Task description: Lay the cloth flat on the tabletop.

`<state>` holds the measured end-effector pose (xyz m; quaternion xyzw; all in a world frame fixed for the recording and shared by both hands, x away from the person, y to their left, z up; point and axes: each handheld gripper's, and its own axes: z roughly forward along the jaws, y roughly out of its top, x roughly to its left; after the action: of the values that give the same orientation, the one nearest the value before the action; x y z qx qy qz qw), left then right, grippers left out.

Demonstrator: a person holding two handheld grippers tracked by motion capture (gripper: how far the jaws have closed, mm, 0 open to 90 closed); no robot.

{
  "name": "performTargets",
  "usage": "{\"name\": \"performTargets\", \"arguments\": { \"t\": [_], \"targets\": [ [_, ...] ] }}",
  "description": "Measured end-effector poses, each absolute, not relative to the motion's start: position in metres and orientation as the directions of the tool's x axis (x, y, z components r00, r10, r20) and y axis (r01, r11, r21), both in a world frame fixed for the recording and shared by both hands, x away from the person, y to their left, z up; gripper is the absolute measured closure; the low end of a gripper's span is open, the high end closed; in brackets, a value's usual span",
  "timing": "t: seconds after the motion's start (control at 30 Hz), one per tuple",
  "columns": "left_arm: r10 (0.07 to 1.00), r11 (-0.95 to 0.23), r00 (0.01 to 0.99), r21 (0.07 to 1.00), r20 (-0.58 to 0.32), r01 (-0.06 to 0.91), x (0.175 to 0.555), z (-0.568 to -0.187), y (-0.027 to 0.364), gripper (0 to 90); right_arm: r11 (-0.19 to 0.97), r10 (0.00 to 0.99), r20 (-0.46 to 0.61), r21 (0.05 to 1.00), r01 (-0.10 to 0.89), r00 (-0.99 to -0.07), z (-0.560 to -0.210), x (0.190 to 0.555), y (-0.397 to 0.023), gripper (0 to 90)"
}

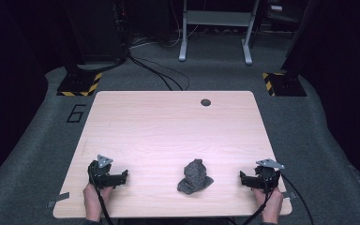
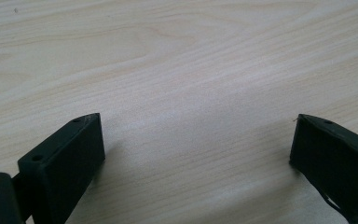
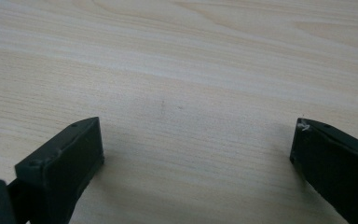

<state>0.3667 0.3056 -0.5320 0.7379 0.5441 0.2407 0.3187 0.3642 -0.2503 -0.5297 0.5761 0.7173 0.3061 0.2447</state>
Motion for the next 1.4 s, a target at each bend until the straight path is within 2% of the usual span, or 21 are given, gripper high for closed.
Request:
{"name": "performTargets", "arguments": {
  "t": [0.5,0.9,1.07,1.4],
  "targets": [
    [0.957,-0.207,0.291,0.733,0.013,0.647,0.366,-0.532,0.305,2.8,0.154,0.975,-0.002,0.723,0.674,-0.220,-0.530,0.363,-0.250,3.4],
    [0.955,-0.211,0.296,0.731,0.012,0.649,0.366,-0.531,0.305,3.6,0.208,0.963,-0.030,0.716,0.666,-0.269,-0.527,0.360,-0.245,3.5],
    [0.955,-0.209,0.296,0.731,0.010,0.650,0.366,-0.532,0.305,3.6,0.163,0.953,0.053,0.741,0.652,-0.298,-0.524,0.354,-0.242,3.3],
    [0.954,-0.210,0.299,0.728,0.007,0.652,0.366,-0.531,0.306,3.6,0.192,0.904,0.106,0.765,0.615,-0.415,-0.507,0.342,-0.213,3.3]
  ]
}}
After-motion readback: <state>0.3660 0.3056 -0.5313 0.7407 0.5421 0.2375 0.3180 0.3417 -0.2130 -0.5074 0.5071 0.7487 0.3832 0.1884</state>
